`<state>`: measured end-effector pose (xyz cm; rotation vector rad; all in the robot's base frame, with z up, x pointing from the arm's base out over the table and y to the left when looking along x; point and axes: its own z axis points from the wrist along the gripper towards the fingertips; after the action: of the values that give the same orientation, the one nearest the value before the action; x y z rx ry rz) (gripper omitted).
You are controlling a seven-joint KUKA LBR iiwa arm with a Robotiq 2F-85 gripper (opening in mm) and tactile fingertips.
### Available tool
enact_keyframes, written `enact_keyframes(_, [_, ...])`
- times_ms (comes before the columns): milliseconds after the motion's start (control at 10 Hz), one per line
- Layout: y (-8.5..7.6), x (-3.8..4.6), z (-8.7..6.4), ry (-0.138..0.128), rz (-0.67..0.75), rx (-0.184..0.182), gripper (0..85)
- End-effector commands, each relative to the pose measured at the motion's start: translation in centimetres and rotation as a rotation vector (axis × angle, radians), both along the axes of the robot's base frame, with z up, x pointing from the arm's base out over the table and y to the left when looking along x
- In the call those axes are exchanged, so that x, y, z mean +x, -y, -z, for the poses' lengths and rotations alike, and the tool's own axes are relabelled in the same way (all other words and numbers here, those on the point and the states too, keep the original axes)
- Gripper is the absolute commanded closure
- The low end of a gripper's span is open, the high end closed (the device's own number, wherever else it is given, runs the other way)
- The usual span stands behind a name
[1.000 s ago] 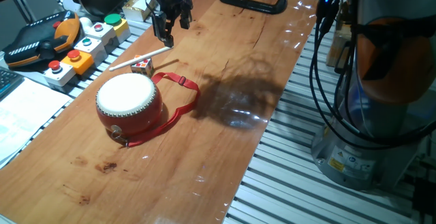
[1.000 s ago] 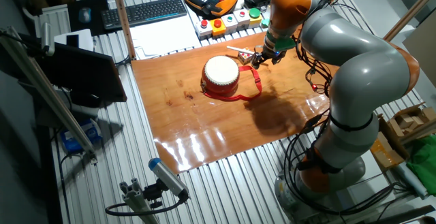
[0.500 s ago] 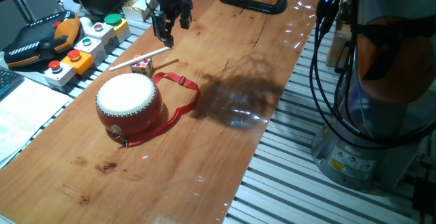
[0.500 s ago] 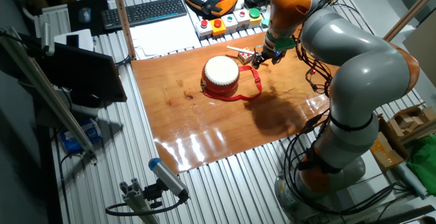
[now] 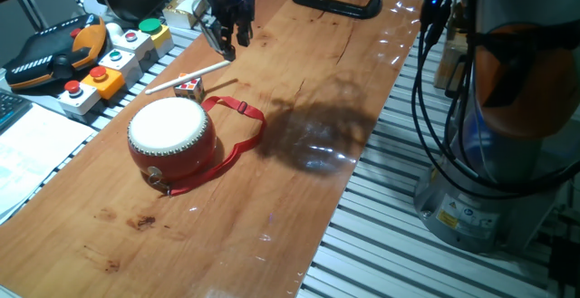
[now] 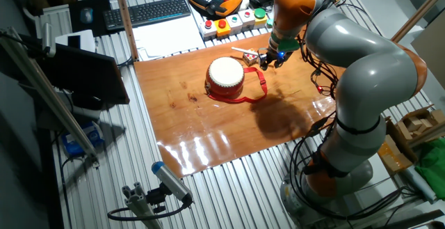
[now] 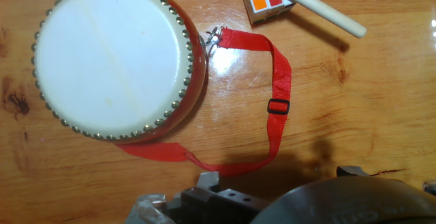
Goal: Play the drum
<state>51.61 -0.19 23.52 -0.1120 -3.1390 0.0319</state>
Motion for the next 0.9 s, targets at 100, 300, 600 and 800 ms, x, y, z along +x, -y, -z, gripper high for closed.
enact_keyframes(100, [0.3,0.27,0.4,0.002,0.000,0.003,84.3])
enact_keyframes(300, [0.6,0.74,0.9,0.003,0.006,0.010,84.3])
enact_keyframes(600, [1.1,1.56,2.0,0.004,0.045,0.017,84.3])
enact_keyframes(800, [1.3,2.03,2.7,0.000,0.058,0.026,84.3])
